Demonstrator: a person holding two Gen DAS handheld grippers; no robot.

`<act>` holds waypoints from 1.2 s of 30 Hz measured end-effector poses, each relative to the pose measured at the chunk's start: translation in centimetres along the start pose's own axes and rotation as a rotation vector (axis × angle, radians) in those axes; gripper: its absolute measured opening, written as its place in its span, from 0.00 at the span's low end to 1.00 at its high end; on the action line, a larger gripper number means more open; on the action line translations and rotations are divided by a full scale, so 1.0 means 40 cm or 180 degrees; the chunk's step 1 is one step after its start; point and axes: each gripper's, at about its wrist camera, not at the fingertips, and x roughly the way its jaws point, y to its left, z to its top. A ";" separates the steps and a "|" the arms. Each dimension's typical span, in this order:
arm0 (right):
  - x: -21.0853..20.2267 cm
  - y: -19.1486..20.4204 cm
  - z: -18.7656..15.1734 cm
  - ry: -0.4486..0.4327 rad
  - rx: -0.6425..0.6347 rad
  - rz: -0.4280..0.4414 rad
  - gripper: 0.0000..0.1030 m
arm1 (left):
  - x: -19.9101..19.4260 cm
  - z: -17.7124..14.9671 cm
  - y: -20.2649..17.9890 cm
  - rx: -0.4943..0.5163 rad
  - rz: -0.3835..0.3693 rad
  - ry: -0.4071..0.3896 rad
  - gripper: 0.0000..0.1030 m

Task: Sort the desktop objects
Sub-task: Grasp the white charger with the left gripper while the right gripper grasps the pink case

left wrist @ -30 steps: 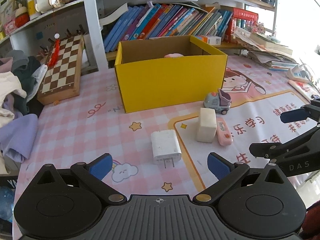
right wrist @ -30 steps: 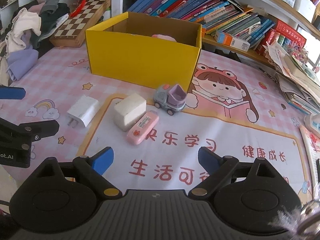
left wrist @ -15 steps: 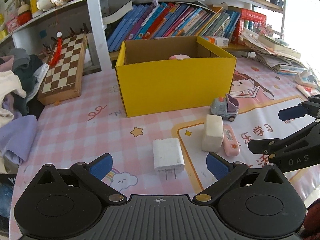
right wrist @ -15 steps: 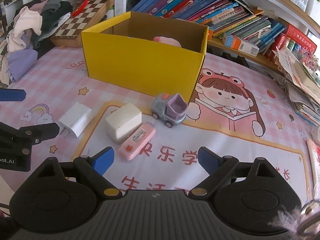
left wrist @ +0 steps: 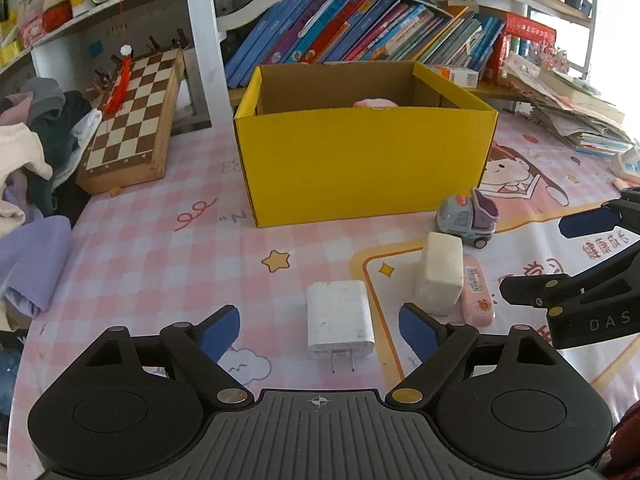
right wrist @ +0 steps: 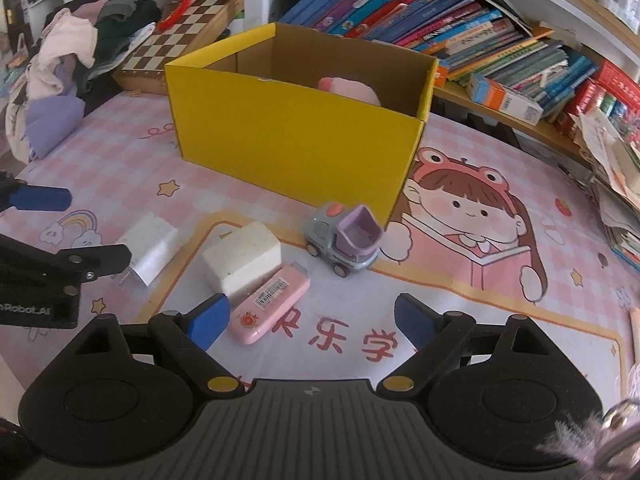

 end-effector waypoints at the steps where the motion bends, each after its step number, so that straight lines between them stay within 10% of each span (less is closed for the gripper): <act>1: 0.004 -0.001 0.002 0.0005 -0.0012 0.0020 0.85 | 0.005 0.000 -0.001 -0.0002 0.0001 0.0018 0.84; 10: 0.043 -0.014 0.015 0.0119 -0.0060 0.0204 0.66 | 0.066 0.004 -0.009 -0.0049 0.0035 0.0229 0.64; 27: 0.128 0.006 0.033 0.0457 -0.0277 0.0561 0.62 | 0.126 0.005 -0.016 -0.0101 -0.0066 0.0505 0.49; 36: 0.121 -0.041 0.029 0.0472 -0.0002 0.0329 0.25 | 0.131 0.006 -0.016 -0.0095 -0.0110 0.0513 0.41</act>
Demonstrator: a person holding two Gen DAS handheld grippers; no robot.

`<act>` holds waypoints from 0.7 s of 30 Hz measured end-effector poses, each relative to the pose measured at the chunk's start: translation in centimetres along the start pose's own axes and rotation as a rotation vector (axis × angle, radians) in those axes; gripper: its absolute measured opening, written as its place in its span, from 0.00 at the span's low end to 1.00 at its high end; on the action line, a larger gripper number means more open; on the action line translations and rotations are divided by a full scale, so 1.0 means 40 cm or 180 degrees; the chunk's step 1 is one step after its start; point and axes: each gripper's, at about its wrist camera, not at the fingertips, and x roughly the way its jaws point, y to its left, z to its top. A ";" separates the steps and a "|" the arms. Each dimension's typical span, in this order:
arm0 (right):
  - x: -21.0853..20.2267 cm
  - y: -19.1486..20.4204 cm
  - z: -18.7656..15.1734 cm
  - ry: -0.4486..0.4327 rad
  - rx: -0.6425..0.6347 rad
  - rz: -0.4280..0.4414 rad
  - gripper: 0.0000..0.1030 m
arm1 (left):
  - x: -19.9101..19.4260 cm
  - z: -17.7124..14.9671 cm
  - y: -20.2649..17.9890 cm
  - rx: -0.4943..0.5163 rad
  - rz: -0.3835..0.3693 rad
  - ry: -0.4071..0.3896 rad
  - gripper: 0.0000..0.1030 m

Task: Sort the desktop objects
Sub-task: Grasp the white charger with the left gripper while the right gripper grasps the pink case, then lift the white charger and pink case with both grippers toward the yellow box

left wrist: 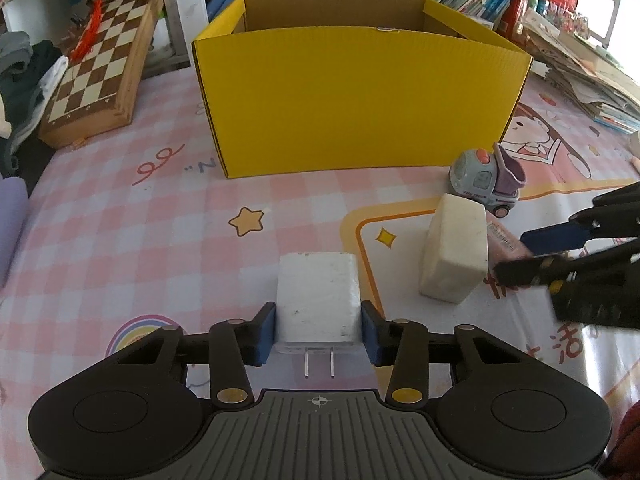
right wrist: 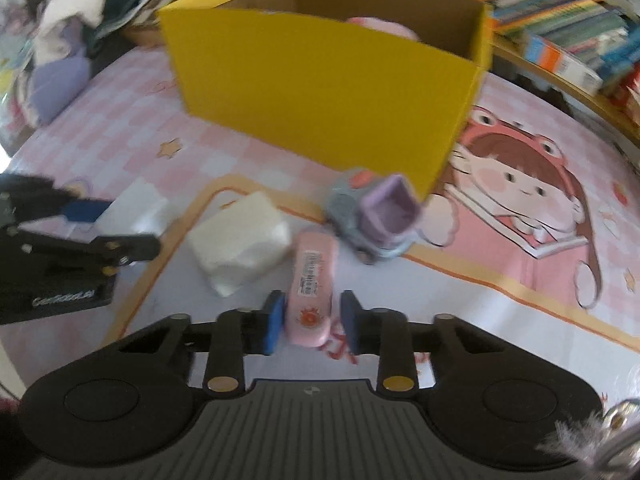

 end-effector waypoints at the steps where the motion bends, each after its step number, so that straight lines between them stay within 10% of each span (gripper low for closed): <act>1: 0.003 -0.004 0.000 0.0018 0.0025 0.0000 0.25 | 0.001 0.000 0.000 0.0004 0.0001 -0.0001 0.41; 21: 0.019 0.012 0.005 -0.0001 -0.0082 0.0015 0.23 | 0.005 0.002 0.001 0.0038 -0.0031 -0.0012 0.40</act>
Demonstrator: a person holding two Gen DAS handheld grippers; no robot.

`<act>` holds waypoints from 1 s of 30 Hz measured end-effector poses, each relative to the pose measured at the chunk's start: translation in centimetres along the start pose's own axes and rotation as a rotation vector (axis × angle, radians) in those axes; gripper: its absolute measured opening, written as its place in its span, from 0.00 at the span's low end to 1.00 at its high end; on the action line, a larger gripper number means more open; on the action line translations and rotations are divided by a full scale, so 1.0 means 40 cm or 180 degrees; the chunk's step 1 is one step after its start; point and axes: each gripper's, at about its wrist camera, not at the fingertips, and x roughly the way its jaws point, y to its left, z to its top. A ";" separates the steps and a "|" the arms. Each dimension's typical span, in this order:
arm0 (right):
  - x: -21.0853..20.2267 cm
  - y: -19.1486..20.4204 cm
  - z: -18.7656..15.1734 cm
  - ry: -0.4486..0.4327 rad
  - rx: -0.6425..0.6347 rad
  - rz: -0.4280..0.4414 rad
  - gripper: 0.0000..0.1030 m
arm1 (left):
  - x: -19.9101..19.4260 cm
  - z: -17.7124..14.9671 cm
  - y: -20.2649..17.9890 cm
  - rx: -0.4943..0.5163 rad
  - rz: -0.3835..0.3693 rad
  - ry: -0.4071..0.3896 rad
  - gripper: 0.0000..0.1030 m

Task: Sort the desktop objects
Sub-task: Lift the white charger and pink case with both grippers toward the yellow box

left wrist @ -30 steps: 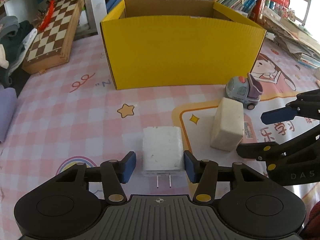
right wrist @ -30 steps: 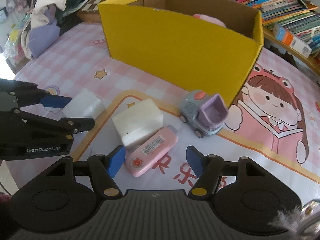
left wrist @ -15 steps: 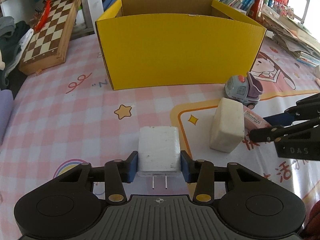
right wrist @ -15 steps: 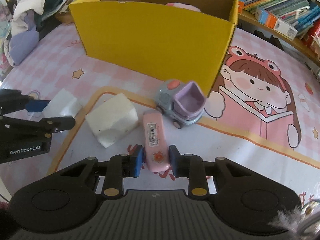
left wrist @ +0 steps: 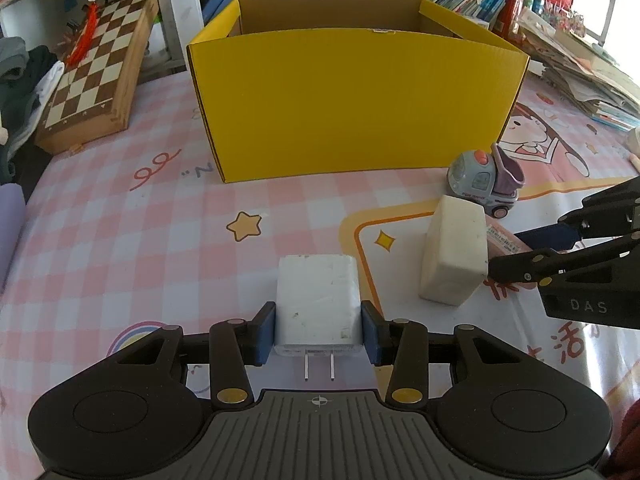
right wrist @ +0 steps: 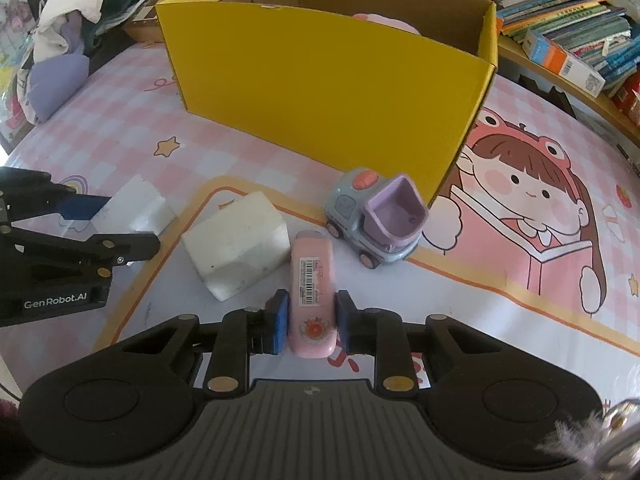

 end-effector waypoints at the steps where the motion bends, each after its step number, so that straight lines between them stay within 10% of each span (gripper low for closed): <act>1: -0.005 -0.002 -0.001 -0.0022 0.0019 -0.0009 0.23 | -0.002 -0.001 0.002 -0.0018 -0.0019 0.0006 0.40; 30: -0.170 0.031 -0.084 -0.0394 0.0382 -0.0299 0.22 | -0.154 -0.042 0.026 -0.0118 -0.0238 -0.0471 0.40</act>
